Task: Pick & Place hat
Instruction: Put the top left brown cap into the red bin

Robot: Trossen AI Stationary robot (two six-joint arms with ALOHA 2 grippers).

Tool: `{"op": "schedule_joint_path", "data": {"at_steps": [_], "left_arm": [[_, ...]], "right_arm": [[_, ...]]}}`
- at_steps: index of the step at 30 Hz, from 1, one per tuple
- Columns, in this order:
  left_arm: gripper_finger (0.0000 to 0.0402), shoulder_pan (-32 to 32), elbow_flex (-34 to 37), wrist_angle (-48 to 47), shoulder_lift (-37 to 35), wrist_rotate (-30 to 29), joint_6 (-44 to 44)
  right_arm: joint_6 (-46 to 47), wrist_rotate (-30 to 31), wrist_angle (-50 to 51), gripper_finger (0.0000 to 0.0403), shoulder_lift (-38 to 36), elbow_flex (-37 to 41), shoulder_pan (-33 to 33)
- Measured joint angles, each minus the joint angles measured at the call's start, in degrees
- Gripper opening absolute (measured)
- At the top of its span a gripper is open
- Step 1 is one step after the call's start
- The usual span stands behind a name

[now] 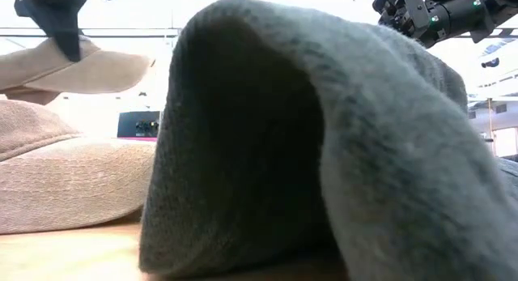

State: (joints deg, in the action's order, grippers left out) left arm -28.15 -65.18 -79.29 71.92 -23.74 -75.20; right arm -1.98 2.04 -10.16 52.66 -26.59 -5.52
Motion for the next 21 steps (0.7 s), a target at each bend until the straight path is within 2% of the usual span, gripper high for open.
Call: {"op": "schedule_joint_path", "data": {"at_steps": [3, 7, 15, 21], "left_arm": [[0.0012, 3.65, -1.52, -3.8, -0.02, -0.34, 0.14], [0.0016, 10.24, -1.83, -3.89, -0.02, -1.26, 8.89], [0.001, 25.29, -1.83, 5.18, 0.13, -1.28, 28.36], [0.0011, 30.92, -1.85, 9.55, 0.99, 0.65, 36.91]], "right_arm": [[0.01, 0.01, -0.04, 0.0164, 0.0, 0.0, 0.0], [0.0, 0.02, -0.19, 0.0164, 0.0, 0.0, 0.0], [0.0, 0.01, -0.52, 0.0164, 0.0, 0.0, 0.0], [0.0, 0.02, -0.49, 0.0164, 0.0, 0.0, 0.01]]}}
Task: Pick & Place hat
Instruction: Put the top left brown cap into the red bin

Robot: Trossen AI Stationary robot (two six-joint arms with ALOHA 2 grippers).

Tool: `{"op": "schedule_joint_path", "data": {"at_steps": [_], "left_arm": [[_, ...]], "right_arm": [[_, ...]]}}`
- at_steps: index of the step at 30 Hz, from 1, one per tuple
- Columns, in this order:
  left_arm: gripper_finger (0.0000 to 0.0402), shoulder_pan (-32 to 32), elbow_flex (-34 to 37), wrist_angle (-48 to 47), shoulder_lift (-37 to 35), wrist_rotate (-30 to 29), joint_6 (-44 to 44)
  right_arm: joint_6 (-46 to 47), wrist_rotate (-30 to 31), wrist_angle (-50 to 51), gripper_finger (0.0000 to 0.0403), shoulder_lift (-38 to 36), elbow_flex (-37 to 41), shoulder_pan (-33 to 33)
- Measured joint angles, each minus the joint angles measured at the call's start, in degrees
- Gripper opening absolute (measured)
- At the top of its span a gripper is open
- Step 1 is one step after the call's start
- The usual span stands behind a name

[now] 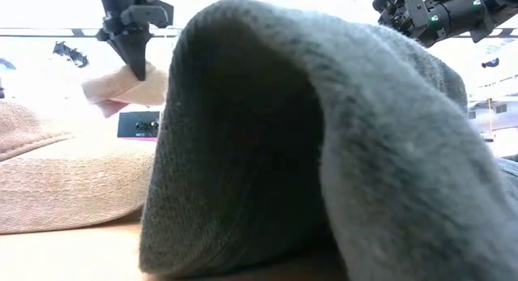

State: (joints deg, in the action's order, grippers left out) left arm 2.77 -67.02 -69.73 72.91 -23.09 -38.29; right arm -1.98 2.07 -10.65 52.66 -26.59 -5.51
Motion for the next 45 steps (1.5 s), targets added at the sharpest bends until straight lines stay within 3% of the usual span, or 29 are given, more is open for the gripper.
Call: {"op": "schedule_joint_path", "data": {"at_steps": [12, 18, 23, 29, 35, 45], "left_arm": [[0.001, -0.43, 0.0, -0.89, 13.02, 3.36, 0.54], [0.0009, -0.31, 0.0, -1.34, 19.08, 4.99, 6.01], [0.0008, 0.45, 0.02, -1.2, 18.84, 5.96, 10.45], [0.0007, 4.78, 8.46, 8.87, 15.94, 15.81, 16.44], [0.0009, 9.09, 15.08, 15.1, 13.85, 16.29, 17.04], [0.0053, 11.58, 15.91, 18.36, 14.09, 17.7, 21.04]], "right_arm": [[-0.02, 0.0, 1.86, 0.0164, 0.55, -0.02, -0.01], [0.08, 0.0, 1.74, 0.0164, 1.17, -0.02, -0.01], [0.22, 0.0, 1.84, 0.0164, 1.36, -0.02, -0.01], [0.22, 0.0, 1.76, 0.0164, 1.36, -0.02, 0.0], [0.22, 0.0, 1.66, 0.0164, 1.36, -0.02, -0.01], [0.2, 0.0, 1.68, 0.0164, 1.36, -0.02, 0.02]]}}
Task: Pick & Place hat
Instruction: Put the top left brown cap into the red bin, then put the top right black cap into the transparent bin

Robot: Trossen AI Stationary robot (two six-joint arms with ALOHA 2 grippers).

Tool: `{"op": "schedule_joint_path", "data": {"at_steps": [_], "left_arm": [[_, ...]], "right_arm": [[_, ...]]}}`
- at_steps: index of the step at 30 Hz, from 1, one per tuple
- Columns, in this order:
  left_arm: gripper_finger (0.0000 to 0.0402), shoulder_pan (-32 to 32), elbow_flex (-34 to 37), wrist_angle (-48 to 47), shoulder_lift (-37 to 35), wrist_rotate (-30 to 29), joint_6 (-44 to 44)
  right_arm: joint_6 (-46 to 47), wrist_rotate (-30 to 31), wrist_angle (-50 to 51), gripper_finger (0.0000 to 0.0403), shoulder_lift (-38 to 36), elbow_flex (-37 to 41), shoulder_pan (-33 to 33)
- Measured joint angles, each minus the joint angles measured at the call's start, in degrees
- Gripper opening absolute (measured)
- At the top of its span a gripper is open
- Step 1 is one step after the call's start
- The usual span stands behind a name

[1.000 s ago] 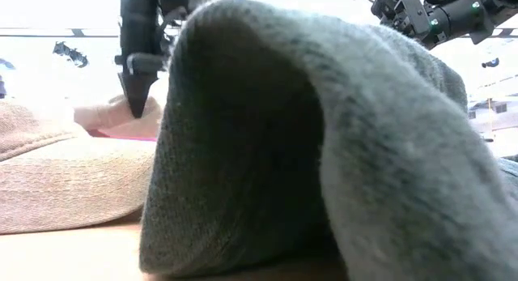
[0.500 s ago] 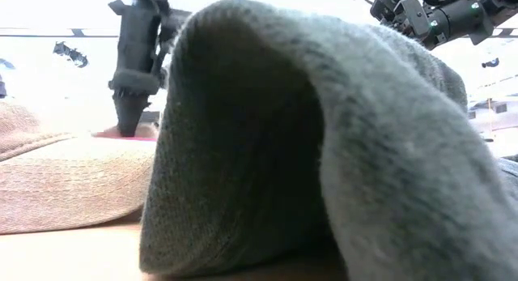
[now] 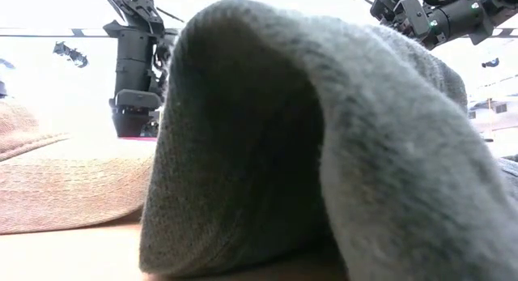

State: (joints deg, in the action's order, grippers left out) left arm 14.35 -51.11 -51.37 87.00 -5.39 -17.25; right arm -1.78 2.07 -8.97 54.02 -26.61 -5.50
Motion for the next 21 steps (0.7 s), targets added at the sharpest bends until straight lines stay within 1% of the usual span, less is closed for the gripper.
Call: {"op": "schedule_joint_path", "data": {"at_steps": [8, 11, 13, 15, 18, 21], "left_arm": [[0.0131, -0.1, -0.14, -2.81, -0.97, -0.43, -0.07], [0.0152, -0.11, -2.39, -7.7, -2.21, -0.39, -0.2], [0.0158, -0.11, -4.67, -11.04, -3.15, -0.39, -1.46], [0.0159, -0.22, -6.52, -12.29, -5.09, -0.39, -2.05], [0.0156, -0.82, -8.05, -11.03, -9.19, -0.88, -1.7], [0.015, -1.7, -8.07, -9.42, -14.3, -1.15, -1.64]], "right_arm": [[-0.07, 0.0, 0.04, 0.0164, 0.0, 0.0, -0.02], [-0.07, 0.0, 0.04, 0.0164, 0.0, 0.0, 0.0], [-0.04, 0.0, 0.04, 0.0164, 0.0, 0.0, 0.0], [0.03, 0.0, 0.04, 0.0164, 0.0, 0.0, -0.02], [2.06, 0.67, 0.04, 0.0164, 0.0, 0.0, 0.0], [2.86, 3.13, 0.04, 0.0164, 0.0, 0.0, -0.02]]}}
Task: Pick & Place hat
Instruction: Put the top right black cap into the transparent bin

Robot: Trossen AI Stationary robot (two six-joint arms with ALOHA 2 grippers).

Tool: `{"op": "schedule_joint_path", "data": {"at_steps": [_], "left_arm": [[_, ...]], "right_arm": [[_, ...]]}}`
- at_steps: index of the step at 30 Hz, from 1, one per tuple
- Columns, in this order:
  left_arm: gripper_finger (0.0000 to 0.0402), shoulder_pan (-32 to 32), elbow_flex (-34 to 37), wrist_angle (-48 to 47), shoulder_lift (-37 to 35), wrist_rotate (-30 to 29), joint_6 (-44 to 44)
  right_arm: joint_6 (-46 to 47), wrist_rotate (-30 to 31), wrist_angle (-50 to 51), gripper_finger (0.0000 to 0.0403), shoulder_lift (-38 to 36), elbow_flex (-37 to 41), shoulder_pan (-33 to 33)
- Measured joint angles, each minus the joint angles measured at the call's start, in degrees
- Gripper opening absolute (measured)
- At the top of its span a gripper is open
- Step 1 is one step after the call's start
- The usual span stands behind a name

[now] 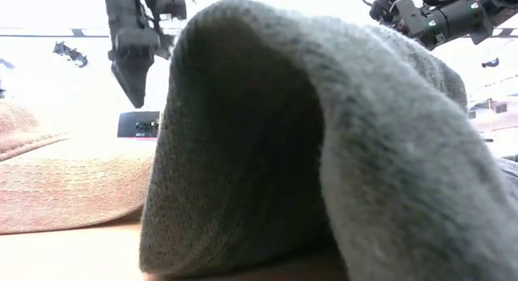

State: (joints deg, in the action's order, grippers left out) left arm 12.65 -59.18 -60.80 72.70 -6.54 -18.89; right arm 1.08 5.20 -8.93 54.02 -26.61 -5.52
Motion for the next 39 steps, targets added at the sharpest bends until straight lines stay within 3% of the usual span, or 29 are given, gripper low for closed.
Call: {"op": "schedule_joint_path", "data": {"at_steps": [5, 10, 15, 18, 23, 39], "left_arm": [[0.0145, -2.77, 4.59, 6.56, -9.43, -6.14, 0.01], [0.0145, -4.59, 13.89, 18.79, -17.26, -6.78, -1.73], [0.0145, -4.66, 19.3, 28.41, -19.2, -6.8, -3.0], [0.0145, -4.64, 20.29, 29.66, -19.14, -6.78, -3.0], [0.0145, -4.62, 20.29, 29.98, -19.11, -6.8, -3.0], [0.0145, -4.64, 20.29, 29.73, -19.12, -6.78, -3.02]], "right_arm": [[0.24, 2.79, 0.39, 0.0164, 0.0, -0.17, 0.0], [3.55, 4.11, 9.55, 0.0164, 0.76, -6.07, -0.23], [13.63, 17.37, 26.17, 0.0164, 4.01, -13.09, -1.68], [21.89, 22.06, 35.44, 0.0164, 6.91, -14.16, -3.72], [29.61, 22.42, 41.78, 0.0164, 12.33, -13.35, -7.88], [31.23, 21.83, 41.52, 0.0164, 26.54, -13.35, -12.69]]}}
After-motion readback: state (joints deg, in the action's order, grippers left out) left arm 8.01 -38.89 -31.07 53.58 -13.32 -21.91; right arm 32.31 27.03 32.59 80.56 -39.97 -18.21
